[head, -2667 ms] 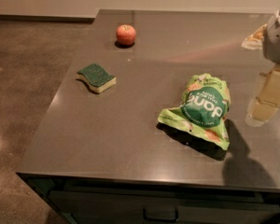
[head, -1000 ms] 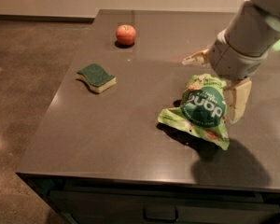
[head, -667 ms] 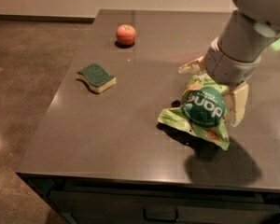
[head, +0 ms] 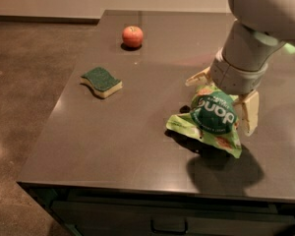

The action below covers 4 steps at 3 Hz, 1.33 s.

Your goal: Pick green rice chip bag

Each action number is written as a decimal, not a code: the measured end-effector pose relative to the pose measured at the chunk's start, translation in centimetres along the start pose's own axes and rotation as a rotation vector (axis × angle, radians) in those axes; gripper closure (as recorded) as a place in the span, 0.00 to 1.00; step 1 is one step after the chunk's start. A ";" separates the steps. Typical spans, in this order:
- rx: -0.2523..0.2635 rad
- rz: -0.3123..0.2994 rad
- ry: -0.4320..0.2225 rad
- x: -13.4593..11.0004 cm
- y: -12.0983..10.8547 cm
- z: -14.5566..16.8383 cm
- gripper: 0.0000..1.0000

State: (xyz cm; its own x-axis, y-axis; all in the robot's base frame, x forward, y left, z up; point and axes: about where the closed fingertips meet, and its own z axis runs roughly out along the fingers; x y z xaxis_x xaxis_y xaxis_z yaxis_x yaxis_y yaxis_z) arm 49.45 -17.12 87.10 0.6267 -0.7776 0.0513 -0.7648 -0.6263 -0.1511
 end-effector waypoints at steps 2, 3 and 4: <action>-0.024 -0.031 0.015 0.0 0.3 0.4 0.00; -0.041 -0.048 0.002 -0.6 0.6 1.2 0.18; -0.049 -0.057 -0.005 -0.9 0.8 1.4 0.41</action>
Offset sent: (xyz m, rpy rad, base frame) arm -0.0033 -0.0040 -0.0076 -0.0487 0.0214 0.0403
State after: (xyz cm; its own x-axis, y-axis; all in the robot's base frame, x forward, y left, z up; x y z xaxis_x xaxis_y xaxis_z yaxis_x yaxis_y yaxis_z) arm 48.49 -16.78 85.51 0.6702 -0.7402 0.0533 -0.7340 -0.6718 -0.0998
